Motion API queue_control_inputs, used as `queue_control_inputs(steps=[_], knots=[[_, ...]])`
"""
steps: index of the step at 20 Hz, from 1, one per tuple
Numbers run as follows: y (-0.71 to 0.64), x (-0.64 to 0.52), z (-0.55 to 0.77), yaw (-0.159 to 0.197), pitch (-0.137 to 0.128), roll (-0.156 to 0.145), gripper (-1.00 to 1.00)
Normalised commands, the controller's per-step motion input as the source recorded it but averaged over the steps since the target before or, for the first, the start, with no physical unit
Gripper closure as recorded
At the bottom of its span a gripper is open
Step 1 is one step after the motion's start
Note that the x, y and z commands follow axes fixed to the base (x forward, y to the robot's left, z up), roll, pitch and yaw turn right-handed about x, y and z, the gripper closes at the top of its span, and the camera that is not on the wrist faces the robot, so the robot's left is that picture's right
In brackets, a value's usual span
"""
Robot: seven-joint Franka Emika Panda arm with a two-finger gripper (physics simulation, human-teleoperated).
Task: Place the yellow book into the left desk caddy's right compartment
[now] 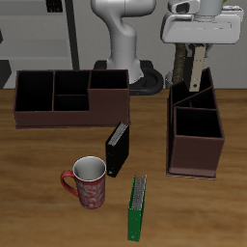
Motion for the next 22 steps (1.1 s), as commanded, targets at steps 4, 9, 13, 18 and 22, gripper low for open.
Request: queue_control_inputs(steps=[4,9,13,18,22], knots=[[0.20,0.32,-0.02,0.028,-0.010,0.014,1.00],[0.11,0.27,-0.07,-0.012,0.017,-0.016,1.00],[0.17,0.11,-0.12,-0.008,0.018,0.016,1.00],[0.14,0.05,-0.18,-0.005,0.031,0.030,1.00],[0.10,0.04,-0.24,0.016,0.032,0.014,1.00]])
